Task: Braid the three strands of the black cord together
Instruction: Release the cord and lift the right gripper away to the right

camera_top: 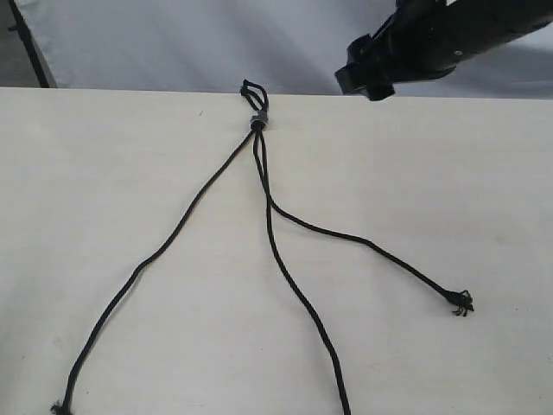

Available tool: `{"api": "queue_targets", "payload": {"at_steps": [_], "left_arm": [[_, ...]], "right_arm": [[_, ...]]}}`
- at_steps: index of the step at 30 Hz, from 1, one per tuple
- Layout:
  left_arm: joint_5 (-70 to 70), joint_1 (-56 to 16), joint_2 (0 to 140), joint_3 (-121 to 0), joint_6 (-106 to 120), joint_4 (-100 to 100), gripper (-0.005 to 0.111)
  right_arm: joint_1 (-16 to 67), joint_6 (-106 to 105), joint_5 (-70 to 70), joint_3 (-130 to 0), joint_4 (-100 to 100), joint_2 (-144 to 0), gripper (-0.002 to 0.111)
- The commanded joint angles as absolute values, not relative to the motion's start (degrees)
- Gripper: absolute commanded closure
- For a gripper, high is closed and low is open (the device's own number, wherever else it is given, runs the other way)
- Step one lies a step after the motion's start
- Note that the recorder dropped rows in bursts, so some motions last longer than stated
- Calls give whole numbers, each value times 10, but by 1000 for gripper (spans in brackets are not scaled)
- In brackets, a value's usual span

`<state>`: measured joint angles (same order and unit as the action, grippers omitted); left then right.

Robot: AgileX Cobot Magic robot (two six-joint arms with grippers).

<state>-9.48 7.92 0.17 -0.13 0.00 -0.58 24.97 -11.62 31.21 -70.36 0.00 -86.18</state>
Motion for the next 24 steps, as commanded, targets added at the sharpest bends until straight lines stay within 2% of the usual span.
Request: {"api": "queue_targets", "payload": {"at_steps": [1,3,5,6,13,17,21,24], "left_arm": [[-95,80,0,0,0,-7,104],[-95,80,0,0,0,-7,104],[-95,80,0,0,0,-7,104],[-92,80,0,0,0,-6,104],[55,80,0,0,-188,146,104],[173,80,0,0,-247,147,104],[176,80,0,-36,-294,45,104],[46,80,22,-159,-478,-208,107]], "right_arm": [[249,-119,126,-588,0,-744,64],[249,-119,36,-522,0,-684,87],[249,-119,-5,-488,0,-646,104],[248,-119,-21,-473,0,-625,108],[248,-120,-109,-389,0,-508,109],[248,-120,-150,-360,0,-454,109],[248,-120,-150,-350,0,-421,109],[248,-120,-145,-350,0,-413,109]]}}
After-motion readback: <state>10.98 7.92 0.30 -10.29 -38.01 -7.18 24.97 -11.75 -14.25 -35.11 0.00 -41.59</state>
